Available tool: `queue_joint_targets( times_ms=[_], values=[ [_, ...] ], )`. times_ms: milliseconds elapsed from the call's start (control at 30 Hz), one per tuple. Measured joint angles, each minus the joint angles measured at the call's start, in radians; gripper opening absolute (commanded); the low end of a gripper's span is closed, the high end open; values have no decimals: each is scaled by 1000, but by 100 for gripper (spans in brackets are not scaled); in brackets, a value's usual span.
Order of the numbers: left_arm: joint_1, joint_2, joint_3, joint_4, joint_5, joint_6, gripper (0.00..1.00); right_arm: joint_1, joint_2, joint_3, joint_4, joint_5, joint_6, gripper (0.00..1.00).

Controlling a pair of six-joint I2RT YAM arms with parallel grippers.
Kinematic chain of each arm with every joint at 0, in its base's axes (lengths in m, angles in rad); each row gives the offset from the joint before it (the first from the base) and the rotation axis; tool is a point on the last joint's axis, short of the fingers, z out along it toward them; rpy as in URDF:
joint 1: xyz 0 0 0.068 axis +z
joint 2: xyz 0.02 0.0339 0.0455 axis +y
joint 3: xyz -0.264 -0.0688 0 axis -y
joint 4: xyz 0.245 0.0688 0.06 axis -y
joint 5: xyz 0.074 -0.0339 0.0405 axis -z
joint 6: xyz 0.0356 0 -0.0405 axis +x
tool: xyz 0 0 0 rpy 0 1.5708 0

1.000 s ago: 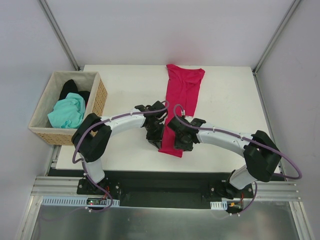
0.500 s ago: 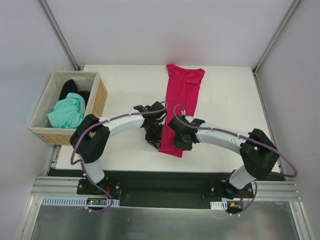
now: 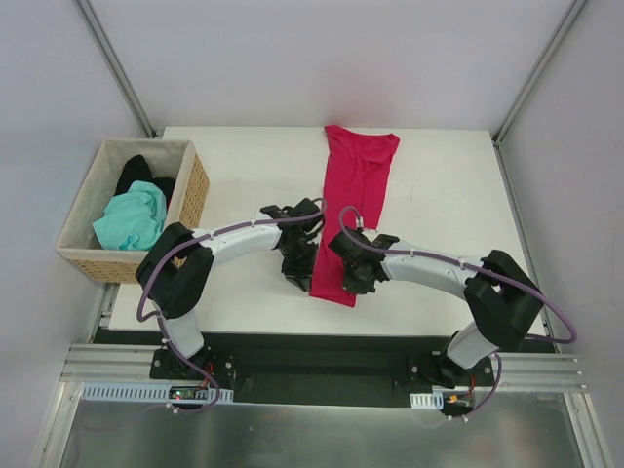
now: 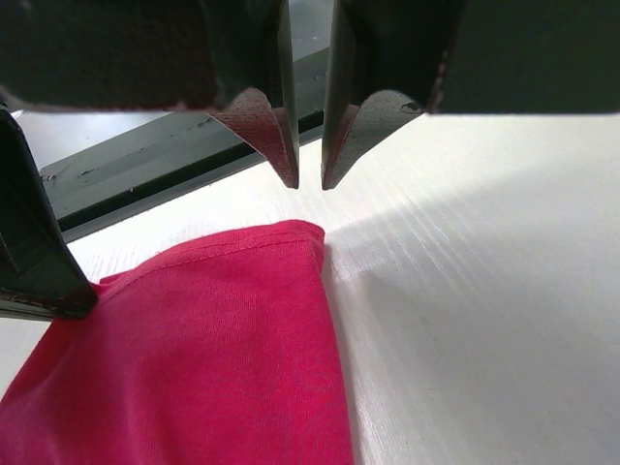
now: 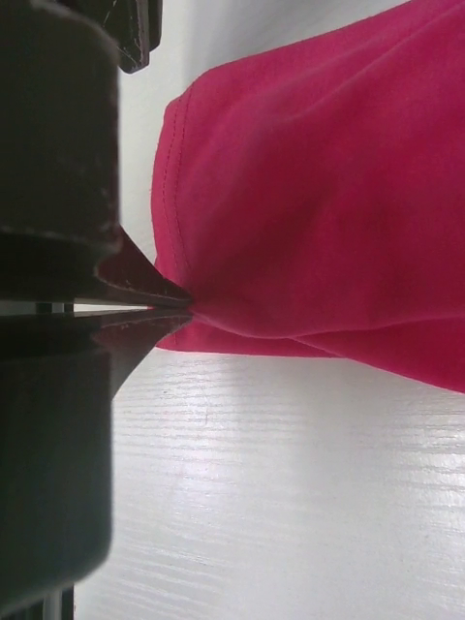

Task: Fold and stack the t-shirts
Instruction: Grab the bottom of the folded rectangular tshirt with both arms

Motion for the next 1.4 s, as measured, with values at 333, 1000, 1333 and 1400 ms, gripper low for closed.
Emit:
queue_joint_targets(
  times_ms=[333, 1000, 1333, 1400],
  values=[
    [0, -4, 1, -4, -4, 0, 14, 2, -25, -1, -24, 0, 12, 1],
    [0, -4, 10, -5, -29, 0, 14, 58, -50, -3, -61, -32, 51, 1],
    [0, 6, 10, -5, -48, 0, 14, 69, -48, -89, -26, -83, 104, 1],
    [0, 11, 10, -5, -48, 0, 14, 69, -47, -104, -16, -95, 118, 1]
  ],
)
